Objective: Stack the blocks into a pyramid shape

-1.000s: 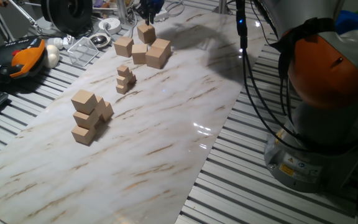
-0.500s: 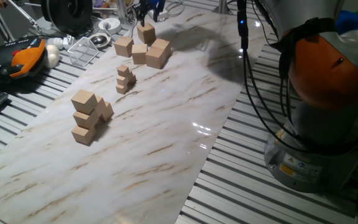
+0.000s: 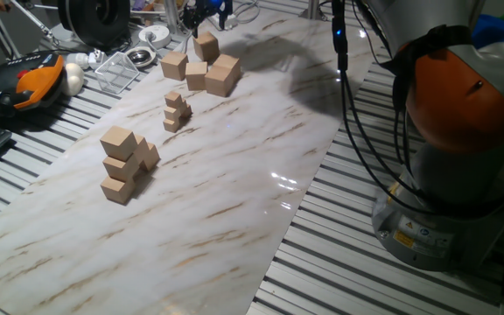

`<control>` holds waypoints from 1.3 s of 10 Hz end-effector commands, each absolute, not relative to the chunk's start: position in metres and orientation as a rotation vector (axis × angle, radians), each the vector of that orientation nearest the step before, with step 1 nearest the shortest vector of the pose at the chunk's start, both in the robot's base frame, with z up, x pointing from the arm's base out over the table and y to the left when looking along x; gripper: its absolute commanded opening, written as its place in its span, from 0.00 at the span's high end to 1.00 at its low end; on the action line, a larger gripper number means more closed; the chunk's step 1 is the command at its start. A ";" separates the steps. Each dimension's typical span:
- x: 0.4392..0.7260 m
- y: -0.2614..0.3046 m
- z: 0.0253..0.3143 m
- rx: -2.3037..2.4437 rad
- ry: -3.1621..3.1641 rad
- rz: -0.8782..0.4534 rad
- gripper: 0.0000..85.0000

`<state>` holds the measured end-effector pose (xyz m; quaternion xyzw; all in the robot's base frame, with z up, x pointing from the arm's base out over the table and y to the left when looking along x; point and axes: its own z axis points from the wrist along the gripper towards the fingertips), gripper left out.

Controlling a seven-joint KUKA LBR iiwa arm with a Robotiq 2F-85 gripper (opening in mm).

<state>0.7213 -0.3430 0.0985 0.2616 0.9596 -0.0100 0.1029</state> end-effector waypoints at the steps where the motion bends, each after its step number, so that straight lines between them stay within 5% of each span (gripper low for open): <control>1: 0.722 -0.344 0.096 0.771 2.834 -0.026 0.00; 13: 0.727 -0.347 0.073 0.799 2.839 0.004 0.00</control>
